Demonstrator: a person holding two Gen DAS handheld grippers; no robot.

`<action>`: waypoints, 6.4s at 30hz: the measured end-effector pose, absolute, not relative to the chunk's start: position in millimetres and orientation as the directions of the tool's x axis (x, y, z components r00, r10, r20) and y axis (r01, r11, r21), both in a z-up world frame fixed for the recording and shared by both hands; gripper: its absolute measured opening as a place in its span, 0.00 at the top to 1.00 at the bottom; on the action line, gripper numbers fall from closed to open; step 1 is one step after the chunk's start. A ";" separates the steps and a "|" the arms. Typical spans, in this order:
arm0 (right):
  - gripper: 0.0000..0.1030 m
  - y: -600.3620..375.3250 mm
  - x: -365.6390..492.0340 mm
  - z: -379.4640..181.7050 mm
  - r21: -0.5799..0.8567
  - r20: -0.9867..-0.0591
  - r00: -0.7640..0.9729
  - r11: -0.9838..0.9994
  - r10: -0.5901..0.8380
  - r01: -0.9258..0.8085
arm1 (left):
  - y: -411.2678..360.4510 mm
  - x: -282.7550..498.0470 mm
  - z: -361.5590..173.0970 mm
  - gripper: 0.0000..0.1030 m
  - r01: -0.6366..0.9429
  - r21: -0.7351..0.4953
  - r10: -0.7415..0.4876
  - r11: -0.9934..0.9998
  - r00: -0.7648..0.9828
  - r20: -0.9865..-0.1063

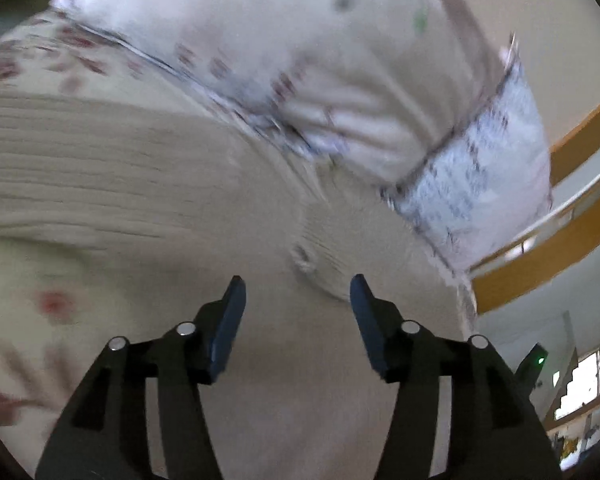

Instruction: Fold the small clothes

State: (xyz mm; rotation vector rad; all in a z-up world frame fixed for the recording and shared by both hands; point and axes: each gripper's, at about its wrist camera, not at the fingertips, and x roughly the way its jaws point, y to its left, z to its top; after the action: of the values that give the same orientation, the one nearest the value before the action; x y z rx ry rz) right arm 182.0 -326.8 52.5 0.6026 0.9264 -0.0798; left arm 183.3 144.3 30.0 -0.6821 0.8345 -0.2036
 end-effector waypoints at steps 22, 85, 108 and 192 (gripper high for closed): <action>0.30 -301.4 173.1 48.2 0.481 -0.718 0.634 0.863 0.287 0.154 | 352.0 117.4 -1.0 0.64 -0.560 -0.711 -0.067 0.426 0.764 -0.642; 0.92 -4.1 233.7 74.2 -0.128 -0.810 0.517 0.777 0.277 -0.616 | 175.7 187.3 -4.7 0.62 -0.153 -0.746 -0.497 0.649 0.657 -0.567; 0.68 -251.2 228.2 48.9 0.593 -0.743 0.471 0.794 0.477 0.131 | 163.1 189.8 -0.2 0.55 -0.126 -0.692 -0.468 0.711 0.649 -0.599; 0.77 -346.4 5.3 49.0 0.703 -0.672 0.296 0.710 0.679 -0.032 | 139.7 -33.9 -17.6 0.75 0.105 -0.670 -0.636 0.735 0.452 -0.626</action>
State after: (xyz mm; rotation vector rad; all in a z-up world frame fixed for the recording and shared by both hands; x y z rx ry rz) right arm 5.3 -346.4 49.0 0.6506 1.1895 0.5196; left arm -33.9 139.7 -17.6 -0.6042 1.0069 -0.4934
